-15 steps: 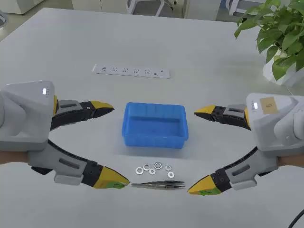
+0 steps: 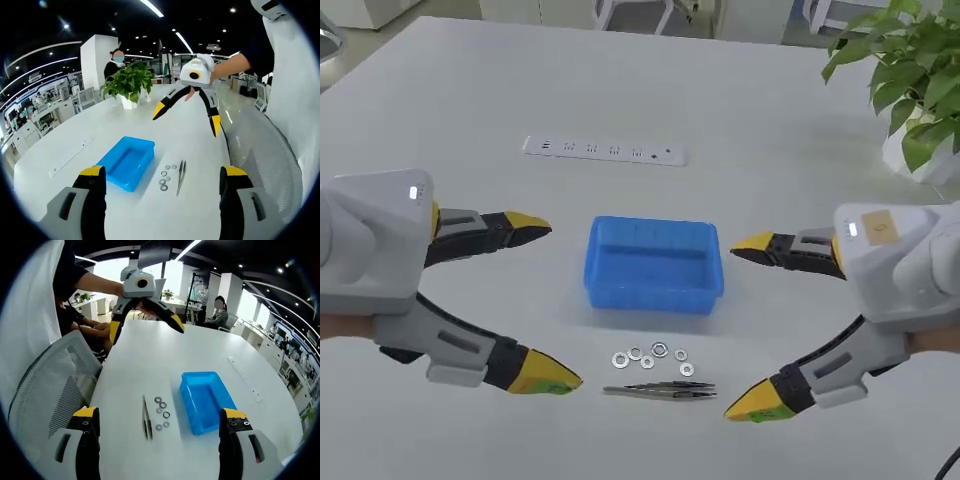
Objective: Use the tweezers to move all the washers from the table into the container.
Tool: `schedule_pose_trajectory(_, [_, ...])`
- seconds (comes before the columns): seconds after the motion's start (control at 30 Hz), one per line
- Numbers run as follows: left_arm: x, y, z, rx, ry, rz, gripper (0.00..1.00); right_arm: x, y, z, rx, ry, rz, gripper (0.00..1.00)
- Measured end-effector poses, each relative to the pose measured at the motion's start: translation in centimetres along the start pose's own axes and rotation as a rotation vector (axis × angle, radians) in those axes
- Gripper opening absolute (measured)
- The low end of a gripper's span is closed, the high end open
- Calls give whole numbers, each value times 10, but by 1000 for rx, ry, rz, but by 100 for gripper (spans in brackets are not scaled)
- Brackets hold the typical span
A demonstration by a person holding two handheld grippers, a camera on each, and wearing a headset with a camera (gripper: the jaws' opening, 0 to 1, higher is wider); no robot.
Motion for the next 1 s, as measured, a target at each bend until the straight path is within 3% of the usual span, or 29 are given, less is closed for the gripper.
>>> schedule_pose_trajectory(0.37, [4, 4, -7, 35, 17, 48, 100, -7, 2, 4, 12, 5, 4, 100])
schedule_pose_trajectory(1.0, [-2, 4, -3, 16, -1, 39, 100, -8, 0, -1, 22, 5, 2, 100])
Point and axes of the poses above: the centre of the closed fingertips' face, and the gripper's own axes: x roughly forward along the fingers, z roughly to its left, y roughly out of its underside, the point moved 9 cm from there along -x, roughly backward along the fingers, and after that the axes turned 4 degrees about -z, right-handed, at the moved point
